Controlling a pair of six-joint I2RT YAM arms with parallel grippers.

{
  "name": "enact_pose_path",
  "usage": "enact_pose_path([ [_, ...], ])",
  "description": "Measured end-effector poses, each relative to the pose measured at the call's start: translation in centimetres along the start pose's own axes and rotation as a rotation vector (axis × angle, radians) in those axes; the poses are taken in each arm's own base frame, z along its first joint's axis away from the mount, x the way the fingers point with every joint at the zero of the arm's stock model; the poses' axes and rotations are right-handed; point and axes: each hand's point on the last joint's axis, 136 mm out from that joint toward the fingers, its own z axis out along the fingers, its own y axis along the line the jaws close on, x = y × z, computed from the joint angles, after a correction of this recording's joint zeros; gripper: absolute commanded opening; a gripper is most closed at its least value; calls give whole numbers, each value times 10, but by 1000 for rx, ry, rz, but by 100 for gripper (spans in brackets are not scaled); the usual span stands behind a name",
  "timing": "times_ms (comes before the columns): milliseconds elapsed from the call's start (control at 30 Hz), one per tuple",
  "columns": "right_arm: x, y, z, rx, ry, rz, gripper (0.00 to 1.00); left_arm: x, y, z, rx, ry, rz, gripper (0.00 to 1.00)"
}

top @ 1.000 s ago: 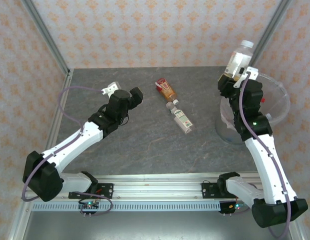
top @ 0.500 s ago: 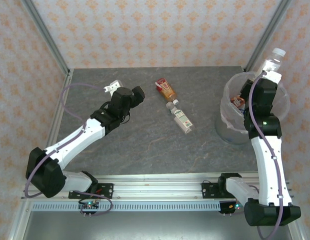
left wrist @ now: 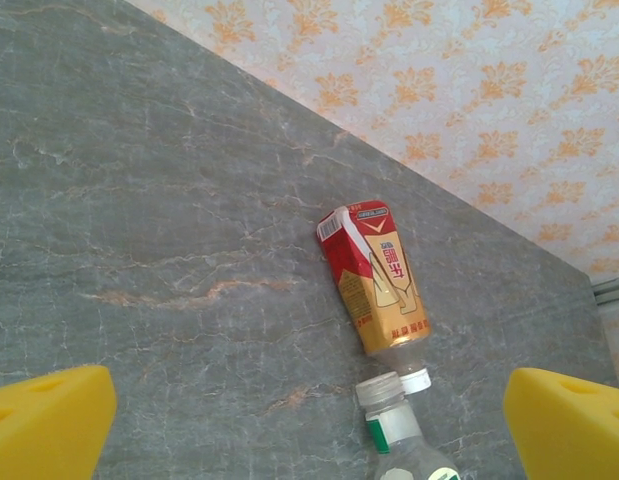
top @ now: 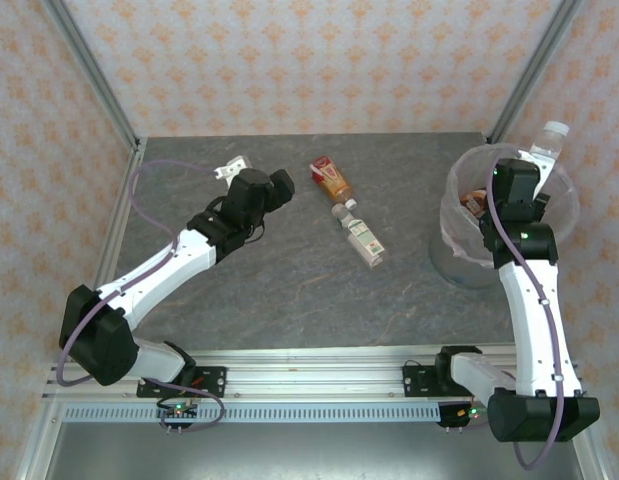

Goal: Put the plastic bottles in the bin

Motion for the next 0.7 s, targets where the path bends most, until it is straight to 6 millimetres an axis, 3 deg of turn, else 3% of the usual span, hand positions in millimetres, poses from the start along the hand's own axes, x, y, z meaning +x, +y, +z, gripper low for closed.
enact_pose_path([
  [133,12,-4,7,52,52,-64,37,1,1,0,-5,4,3,100],
  [267,15,-8,7,72,65,-88,56,1,1,0,-5,5,3,100],
  [600,21,-9,7,78,97,-114,82,3,0,1,-1,14,3,100],
  [700,20,-10,5,81,100,-106,99,3,1,1,-2,16,4,100],
])
